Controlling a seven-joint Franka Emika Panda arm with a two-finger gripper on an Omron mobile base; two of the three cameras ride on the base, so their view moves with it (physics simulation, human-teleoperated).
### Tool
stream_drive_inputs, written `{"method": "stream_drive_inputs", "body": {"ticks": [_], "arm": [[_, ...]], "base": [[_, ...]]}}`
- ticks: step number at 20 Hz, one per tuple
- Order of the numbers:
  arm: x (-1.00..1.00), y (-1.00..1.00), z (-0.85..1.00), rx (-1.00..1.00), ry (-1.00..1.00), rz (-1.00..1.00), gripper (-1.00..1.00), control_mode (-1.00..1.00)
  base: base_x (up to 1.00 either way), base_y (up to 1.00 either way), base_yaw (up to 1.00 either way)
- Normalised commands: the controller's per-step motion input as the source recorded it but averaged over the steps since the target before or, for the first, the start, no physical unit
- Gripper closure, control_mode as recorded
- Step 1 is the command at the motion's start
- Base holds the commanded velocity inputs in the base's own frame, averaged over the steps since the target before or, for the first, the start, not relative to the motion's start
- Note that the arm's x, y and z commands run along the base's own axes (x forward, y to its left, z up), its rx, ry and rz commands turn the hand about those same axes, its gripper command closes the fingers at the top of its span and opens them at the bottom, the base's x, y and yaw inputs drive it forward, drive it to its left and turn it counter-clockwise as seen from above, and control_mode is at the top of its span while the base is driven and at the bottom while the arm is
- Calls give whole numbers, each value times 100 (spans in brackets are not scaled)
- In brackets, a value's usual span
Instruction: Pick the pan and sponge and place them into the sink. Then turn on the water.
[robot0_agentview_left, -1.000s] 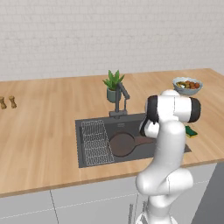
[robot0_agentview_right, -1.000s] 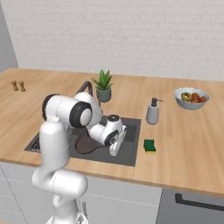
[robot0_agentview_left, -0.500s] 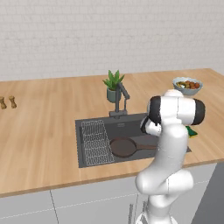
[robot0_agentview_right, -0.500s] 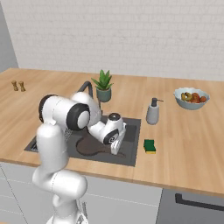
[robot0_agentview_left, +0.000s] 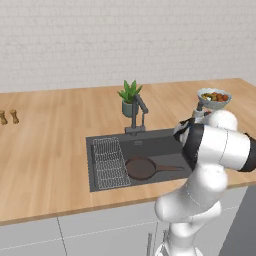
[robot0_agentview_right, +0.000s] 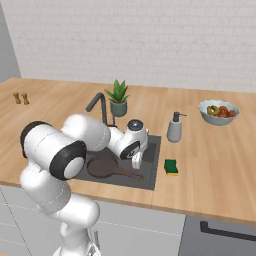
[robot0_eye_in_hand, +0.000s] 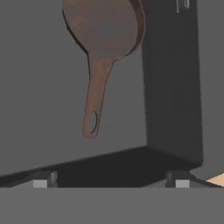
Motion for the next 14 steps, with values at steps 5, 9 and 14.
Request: {"method": "stream_drive_inputs", "body": {"ticks": [5, 9, 14], "arm": [[-22, -1, 100, 0, 1, -3, -100, -100], [-20, -10, 98, 1, 12, -23, -100, -100], [-11, -51, 34, 6, 17, -46, -100, -100]], "base": [[0, 0, 0], [0, 0, 0], [0, 0, 0]]}}
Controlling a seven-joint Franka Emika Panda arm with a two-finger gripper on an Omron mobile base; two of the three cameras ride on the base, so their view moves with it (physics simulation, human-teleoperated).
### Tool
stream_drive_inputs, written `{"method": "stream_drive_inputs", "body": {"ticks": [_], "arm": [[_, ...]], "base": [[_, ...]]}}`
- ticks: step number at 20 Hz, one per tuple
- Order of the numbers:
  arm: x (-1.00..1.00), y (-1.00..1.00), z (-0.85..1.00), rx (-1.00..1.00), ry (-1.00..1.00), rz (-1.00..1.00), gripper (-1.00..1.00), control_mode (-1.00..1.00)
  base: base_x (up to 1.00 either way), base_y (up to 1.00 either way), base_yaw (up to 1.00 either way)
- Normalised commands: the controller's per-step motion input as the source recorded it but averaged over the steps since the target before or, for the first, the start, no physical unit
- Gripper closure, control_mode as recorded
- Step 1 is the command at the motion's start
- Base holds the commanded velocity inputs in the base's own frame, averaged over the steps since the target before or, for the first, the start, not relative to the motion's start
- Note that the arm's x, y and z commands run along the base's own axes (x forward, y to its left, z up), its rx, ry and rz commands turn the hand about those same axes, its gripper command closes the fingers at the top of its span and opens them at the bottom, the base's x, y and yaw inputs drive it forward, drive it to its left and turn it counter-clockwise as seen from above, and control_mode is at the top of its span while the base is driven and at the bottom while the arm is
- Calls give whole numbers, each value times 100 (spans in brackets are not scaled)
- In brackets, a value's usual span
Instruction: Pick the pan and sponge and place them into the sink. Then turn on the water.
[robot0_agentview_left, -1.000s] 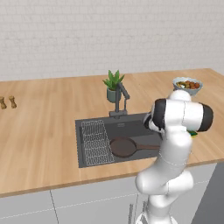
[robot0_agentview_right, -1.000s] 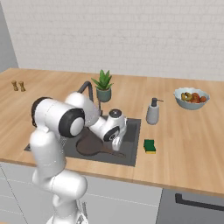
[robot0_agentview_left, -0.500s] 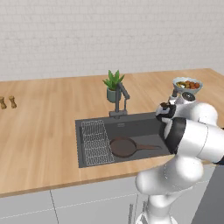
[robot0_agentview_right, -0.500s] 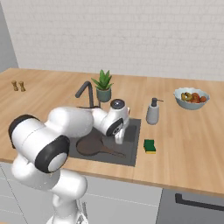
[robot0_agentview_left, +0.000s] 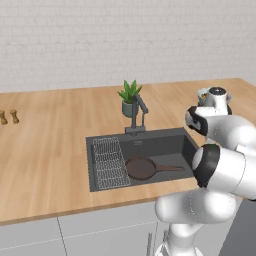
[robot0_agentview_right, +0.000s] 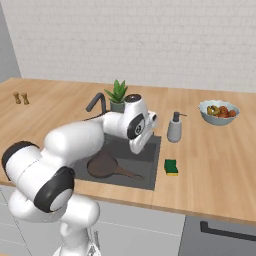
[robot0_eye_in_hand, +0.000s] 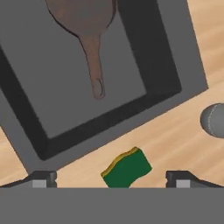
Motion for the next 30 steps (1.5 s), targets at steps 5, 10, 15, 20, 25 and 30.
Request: {"method": "stream_drive_inputs", "body": {"ticks": [5, 10, 15, 20, 25, 30], "arm": [[-21, -59, -8, 12, 18, -65, -100, -100], [-43, -14, -31, 15, 4, -56, -100, -100], [-23, -17, -26, 5, -13, -33, -100, -100], [-3, -15, -58, 1, -13, -23, -100, -100], [0, -3, -39, 0, -13, -14, -100, -100], [3, -36, -3, 0, -15, -7, -100, -100]], "base": [[0, 0, 0], [0, 0, 0], [0, 0, 0], [0, 0, 0], [0, 0, 0], [0, 0, 0]]}}
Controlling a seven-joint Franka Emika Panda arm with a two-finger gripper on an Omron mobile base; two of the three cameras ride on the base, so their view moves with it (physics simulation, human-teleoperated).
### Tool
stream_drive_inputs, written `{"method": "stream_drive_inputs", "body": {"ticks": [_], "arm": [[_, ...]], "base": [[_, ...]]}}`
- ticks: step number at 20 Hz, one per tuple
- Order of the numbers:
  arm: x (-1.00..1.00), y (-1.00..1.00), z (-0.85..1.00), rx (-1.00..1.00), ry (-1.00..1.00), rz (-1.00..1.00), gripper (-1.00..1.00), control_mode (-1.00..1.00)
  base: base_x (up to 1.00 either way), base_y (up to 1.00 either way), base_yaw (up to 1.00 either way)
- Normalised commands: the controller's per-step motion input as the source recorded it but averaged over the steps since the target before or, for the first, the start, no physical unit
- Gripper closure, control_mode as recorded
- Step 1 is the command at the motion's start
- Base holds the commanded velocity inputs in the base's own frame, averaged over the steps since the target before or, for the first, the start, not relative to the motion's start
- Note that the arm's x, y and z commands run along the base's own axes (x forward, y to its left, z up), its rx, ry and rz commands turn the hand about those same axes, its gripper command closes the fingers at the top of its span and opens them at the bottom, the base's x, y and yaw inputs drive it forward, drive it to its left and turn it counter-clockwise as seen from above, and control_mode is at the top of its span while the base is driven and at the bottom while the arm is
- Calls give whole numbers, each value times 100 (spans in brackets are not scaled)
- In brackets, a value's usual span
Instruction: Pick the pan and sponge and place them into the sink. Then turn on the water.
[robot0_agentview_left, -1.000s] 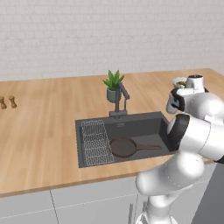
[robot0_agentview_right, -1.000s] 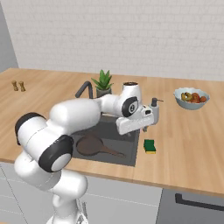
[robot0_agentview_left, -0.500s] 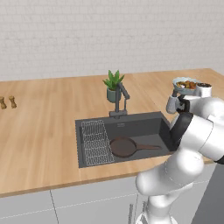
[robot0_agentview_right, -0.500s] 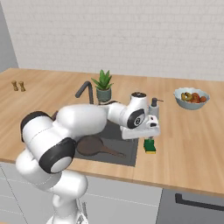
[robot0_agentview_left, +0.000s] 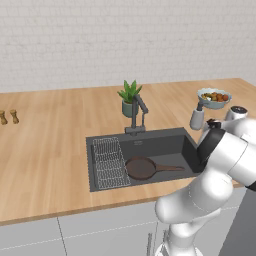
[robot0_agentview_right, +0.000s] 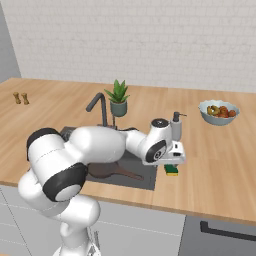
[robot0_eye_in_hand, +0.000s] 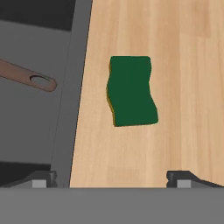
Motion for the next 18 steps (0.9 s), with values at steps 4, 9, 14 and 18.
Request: {"method": "stream_drive_inputs", "body": {"ticks": [4, 9, 14, 18], "arm": [[17, -24, -13, 0, -7, -3, -100, -100], [27, -11, -24, 0, -1, 0, -100, -100], [24, -20, -4, 0, 0, 0, -100, -100], [12, -9, -16, 0, 0, 0, -100, -100]], "base": [[0, 0, 0], [0, 0, 0], [0, 0, 0], [0, 0, 0]]}}
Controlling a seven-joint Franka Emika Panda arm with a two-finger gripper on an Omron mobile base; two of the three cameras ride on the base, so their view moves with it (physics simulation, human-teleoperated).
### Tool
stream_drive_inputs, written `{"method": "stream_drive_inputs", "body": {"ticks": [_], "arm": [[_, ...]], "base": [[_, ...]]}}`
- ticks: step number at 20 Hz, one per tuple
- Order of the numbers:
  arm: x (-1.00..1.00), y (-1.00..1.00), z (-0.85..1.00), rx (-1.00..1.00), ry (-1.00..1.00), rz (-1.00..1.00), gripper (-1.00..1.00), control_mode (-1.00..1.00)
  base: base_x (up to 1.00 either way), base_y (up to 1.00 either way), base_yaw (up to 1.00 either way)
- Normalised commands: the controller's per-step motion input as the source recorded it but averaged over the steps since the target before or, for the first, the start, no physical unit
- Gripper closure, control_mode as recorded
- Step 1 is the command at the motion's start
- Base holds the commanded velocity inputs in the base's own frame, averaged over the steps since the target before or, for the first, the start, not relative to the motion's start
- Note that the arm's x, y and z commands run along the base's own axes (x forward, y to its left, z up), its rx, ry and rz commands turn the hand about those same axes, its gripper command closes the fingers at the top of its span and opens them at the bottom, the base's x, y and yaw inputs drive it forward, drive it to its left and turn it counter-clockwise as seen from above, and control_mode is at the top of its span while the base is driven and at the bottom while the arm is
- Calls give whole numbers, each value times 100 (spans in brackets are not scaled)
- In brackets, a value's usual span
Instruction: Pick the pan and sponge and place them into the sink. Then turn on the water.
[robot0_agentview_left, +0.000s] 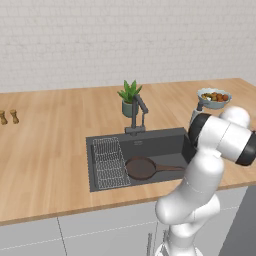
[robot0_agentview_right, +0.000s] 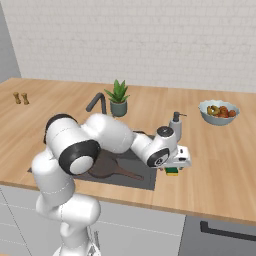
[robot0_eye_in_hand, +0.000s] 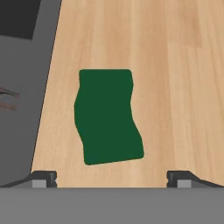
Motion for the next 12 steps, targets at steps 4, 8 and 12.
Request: {"method": "stream_drive_inputs", "body": {"ticks": [4, 8, 12], "arm": [[9, 0, -30, 0, 0, 0, -100, -100], [15, 0, -24, 0, 0, 0, -100, -100], [13, 0, -17, 0, 0, 0, 100, -100]], "base": [[0, 0, 0], [0, 0, 0], [0, 0, 0]]}}
